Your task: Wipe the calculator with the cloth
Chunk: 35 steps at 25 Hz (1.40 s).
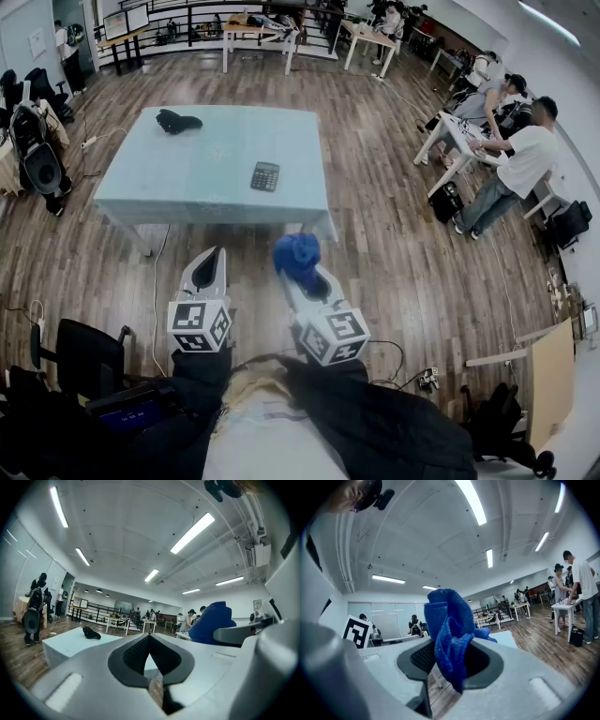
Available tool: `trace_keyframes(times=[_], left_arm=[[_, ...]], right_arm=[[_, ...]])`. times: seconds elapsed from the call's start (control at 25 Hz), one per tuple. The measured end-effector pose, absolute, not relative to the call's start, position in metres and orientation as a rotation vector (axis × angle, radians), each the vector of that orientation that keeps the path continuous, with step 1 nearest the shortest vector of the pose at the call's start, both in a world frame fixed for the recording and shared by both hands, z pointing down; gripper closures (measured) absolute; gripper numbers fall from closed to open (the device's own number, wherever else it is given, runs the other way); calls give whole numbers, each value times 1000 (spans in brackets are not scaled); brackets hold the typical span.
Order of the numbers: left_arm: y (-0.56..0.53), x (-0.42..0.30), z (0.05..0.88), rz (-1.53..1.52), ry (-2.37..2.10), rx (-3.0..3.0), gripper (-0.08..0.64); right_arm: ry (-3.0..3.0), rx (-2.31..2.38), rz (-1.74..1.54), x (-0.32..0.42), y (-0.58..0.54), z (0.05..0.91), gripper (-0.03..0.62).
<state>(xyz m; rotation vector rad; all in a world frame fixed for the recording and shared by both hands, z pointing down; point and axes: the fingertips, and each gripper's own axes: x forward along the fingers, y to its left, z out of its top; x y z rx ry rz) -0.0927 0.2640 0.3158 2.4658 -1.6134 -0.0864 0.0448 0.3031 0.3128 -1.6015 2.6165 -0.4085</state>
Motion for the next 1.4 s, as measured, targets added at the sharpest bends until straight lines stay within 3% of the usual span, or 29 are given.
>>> trace_keyframes(times=[0.72, 1.4], left_arm=[[271, -104, 344, -24, -1523, 2465, 563], [267, -182, 387, -5, -1509, 2345, 563]], right_arm=[[2625, -1659, -461, 31, 310, 337, 448], [2665, -1688, -583, -30, 297, 368, 439]])
